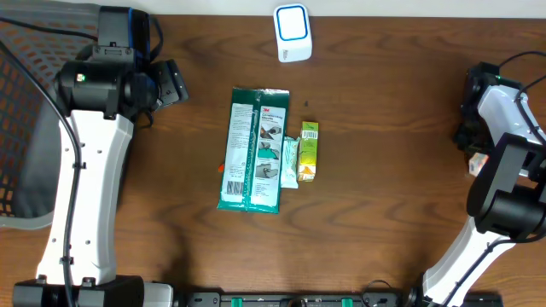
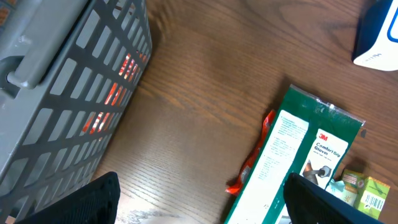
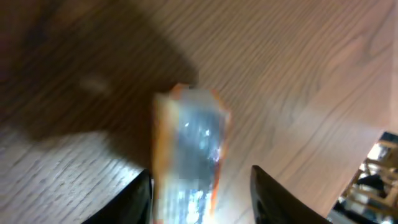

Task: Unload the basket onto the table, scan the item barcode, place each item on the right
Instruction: 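Carry the orange box to the right table edge and release it, then move the right gripper back left to the yellow-green tea box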

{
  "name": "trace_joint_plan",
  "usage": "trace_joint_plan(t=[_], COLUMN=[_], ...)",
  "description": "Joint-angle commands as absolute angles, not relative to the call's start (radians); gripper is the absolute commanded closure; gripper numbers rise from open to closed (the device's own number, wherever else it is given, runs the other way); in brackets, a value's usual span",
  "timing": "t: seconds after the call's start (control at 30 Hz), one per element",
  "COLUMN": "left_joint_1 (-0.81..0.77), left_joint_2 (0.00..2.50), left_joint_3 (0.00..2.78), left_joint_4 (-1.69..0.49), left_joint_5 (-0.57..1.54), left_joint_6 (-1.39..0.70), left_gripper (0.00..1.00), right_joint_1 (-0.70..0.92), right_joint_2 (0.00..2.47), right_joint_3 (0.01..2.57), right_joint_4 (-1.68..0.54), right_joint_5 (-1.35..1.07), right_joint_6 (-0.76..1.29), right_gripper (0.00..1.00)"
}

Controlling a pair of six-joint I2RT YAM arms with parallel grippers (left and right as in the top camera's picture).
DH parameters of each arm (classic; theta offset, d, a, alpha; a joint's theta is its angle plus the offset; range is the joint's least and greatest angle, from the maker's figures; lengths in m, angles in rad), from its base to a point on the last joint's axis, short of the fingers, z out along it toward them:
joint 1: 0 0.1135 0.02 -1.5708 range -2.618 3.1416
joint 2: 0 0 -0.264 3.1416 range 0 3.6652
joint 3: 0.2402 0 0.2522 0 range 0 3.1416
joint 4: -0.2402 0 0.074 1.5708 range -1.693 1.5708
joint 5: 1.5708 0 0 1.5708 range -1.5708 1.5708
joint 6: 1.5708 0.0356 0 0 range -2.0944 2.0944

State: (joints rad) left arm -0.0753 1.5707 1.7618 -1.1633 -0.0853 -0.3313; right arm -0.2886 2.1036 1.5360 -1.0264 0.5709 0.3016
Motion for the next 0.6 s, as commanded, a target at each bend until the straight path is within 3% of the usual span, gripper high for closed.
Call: trace_joint_plan(t=[0.0, 0.13, 0.4, 0.57], left_joint_1=[-0.072, -0.072, -0.072, -0.072], left_joint_2=[1.574, 1.574, 1.574, 1.574], left_joint_3=[1.767, 1.767, 1.767, 1.767], left_joint_4=[-1.166, -1.166, -1.166, -1.166], left_joint_5=[-0.098, -0.098, -0.098, -0.098], left_joint_6=[-0.315, -0.315, -0.315, -0.315], left_gripper=[0.16, 0.15, 0.15, 0.15], right_joint_1=[-0.295, -0.295, -0.295, -0.293], right_joint_2=[2.102, 2.102, 2.102, 2.102], right_joint_3=[1.532, 1.531, 1.531, 1.538], right_joint_4=[-1.024, -1.023, -1.006, -0.987], right_joint_5=[0.548, 0.504, 0.344, 0.103], right_joint_6=[0.309, 0.305, 0.252, 0.131], right_gripper=[0.43, 0.26, 0.24, 0.3])
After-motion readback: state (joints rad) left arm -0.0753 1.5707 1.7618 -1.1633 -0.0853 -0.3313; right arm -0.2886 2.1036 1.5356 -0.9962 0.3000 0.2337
